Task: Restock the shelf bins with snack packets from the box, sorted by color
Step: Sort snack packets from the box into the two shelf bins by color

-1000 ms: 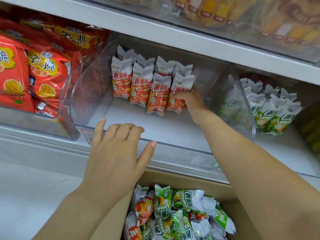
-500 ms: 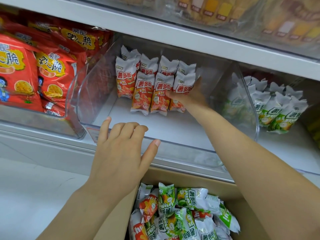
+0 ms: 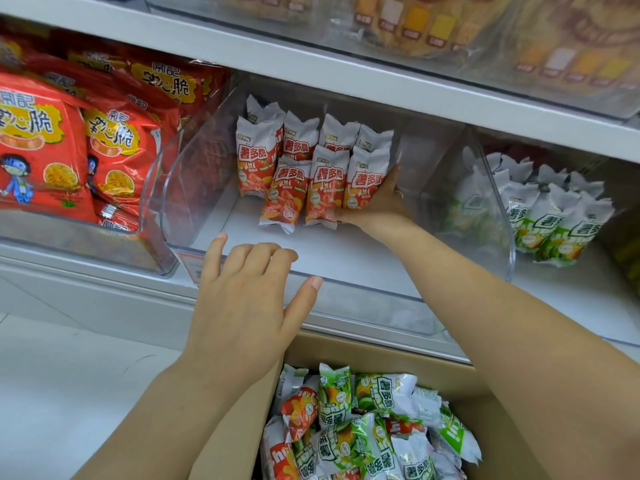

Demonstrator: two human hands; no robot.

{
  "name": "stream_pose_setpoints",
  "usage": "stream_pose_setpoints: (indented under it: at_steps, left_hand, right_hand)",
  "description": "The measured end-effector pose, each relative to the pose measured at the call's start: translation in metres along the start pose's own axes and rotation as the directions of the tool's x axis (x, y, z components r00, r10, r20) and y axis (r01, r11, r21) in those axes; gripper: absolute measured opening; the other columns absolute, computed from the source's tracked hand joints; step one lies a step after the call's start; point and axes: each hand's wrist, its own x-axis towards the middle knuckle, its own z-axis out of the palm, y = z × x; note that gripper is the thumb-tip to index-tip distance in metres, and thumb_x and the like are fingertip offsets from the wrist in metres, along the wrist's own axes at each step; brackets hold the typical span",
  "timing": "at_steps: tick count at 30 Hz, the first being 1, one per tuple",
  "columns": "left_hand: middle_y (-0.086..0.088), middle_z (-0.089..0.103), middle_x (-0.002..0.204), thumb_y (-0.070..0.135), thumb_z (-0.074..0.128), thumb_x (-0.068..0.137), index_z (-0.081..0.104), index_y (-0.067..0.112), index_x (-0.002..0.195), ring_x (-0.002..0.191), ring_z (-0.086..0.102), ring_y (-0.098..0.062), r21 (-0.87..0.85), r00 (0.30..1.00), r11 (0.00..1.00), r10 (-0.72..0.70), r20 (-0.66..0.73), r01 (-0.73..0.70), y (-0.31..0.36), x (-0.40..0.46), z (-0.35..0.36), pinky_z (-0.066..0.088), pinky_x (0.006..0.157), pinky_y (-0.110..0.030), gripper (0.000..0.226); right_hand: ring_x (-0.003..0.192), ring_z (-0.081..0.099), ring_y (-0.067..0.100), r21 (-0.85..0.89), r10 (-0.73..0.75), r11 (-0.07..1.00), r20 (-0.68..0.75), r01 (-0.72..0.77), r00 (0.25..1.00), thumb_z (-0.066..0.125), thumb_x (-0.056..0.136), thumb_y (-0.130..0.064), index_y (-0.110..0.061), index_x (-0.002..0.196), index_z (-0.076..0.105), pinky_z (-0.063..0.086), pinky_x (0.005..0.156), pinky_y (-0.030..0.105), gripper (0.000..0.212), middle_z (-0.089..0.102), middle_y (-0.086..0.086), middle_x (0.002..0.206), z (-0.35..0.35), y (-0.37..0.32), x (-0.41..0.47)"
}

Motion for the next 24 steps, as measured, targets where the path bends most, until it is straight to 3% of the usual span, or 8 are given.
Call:
stream_pose_setpoints:
  at_steps: [5,7,9,12,17,21,23,24]
  left_hand:
    - [0.001,0.065,0.105,0.051,0.032,0.095,0.066,0.018,0.109,0.104,0.060,-0.024,-0.004,1.000,1.000,0.007,-0.015,-0.007,-0.001,-0.001,0.002,0.020,0.111,-0.046,0.049]
    - [0.000,0.065,0.111,0.052,0.031,0.095,0.064,0.017,0.114,0.110,0.058,-0.024,-0.003,1.000,1.000,0.014,-0.022,-0.014,-0.001,-0.001,0.002,0.017,0.112,-0.045,0.051]
    - [-0.001,0.062,0.121,0.050,0.031,0.095,0.060,0.016,0.121,0.122,0.052,-0.025,-0.019,0.999,1.000,0.021,-0.034,-0.022,-0.002,-0.003,0.002,0.011,0.115,-0.043,0.052]
    - [-0.005,0.054,0.133,0.044,0.035,0.096,0.056,0.013,0.127,0.134,0.040,-0.027,-0.110,0.994,0.993,0.016,-0.112,-0.028,0.000,-0.010,-0.003,0.007,0.116,-0.041,0.049]
    - [-0.009,0.060,0.122,0.028,0.045,0.093,0.061,0.007,0.117,0.119,0.050,-0.032,-0.222,0.965,0.960,0.119,-0.232,-0.172,0.031,-0.041,-0.016,0.033,0.106,-0.045,0.036]
    - [-0.006,0.067,0.107,0.034,0.040,0.088,0.066,0.011,0.107,0.116,0.051,-0.032,-0.177,0.977,0.962,0.212,0.012,-0.206,0.069,-0.079,0.009,0.033,0.105,-0.045,0.040]
    - [-0.006,0.067,0.107,0.039,0.034,0.088,0.066,0.013,0.107,0.111,0.054,-0.029,-0.080,0.935,0.976,0.219,0.279,-0.205,0.090,-0.102,0.028,0.033,0.100,-0.039,0.045]
    - [-0.006,0.065,0.107,0.040,0.034,0.091,0.064,0.013,0.108,0.107,0.055,-0.029,-0.036,0.869,0.982,0.183,0.460,-0.188,0.099,-0.114,0.037,0.036,0.094,-0.037,0.043]
  right_hand:
    - [0.144,0.024,0.030,0.149,0.072,0.986,0.055,-0.079,0.996,0.079,0.068,-0.054,-0.012,0.150,-0.019,0.032,0.111,0.043,0.134,0.017,0.009,0.160,-0.025,-0.014,-0.020]
    - [0.136,0.039,0.028,0.242,0.007,0.970,0.022,-0.012,1.000,0.076,0.076,-0.046,-0.014,0.150,0.010,0.039,0.108,0.041,0.104,0.037,0.010,0.150,-0.038,-0.016,-0.044]
    - [0.120,0.053,0.023,0.225,-0.153,0.960,-0.072,0.166,0.985,0.069,0.084,-0.036,-0.024,0.122,0.043,0.044,0.101,0.038,0.047,0.057,0.003,0.126,-0.051,-0.015,-0.081]
    - [0.092,0.059,0.006,0.271,-0.296,0.904,-0.164,0.331,0.941,0.064,0.088,-0.025,-0.026,0.112,0.059,0.048,0.088,0.029,0.024,0.062,-0.011,0.097,-0.068,-0.001,-0.145]
    - [0.071,0.064,0.004,0.265,-0.370,0.896,0.008,0.355,0.929,0.064,0.085,-0.029,-0.038,0.087,0.062,0.048,0.072,0.022,0.009,0.066,-0.011,0.076,-0.077,0.074,-0.242]
    - [0.088,0.063,0.008,-0.076,-0.101,0.989,0.304,0.130,0.947,0.061,0.090,-0.034,-0.030,0.109,0.063,0.048,0.083,0.027,0.019,0.062,-0.016,0.088,-0.057,0.169,-0.286]
    - [0.093,0.061,0.011,-0.232,0.057,0.971,0.443,0.053,0.895,0.058,0.091,-0.040,-0.025,0.122,0.058,0.047,0.082,0.028,0.034,0.059,-0.016,0.095,-0.041,0.216,-0.305]
    - [0.094,0.060,0.011,-0.268,0.121,0.963,0.488,0.016,0.864,0.057,0.091,-0.042,-0.024,0.126,0.055,0.047,0.081,0.028,0.039,0.059,-0.014,0.100,-0.033,0.235,-0.315]
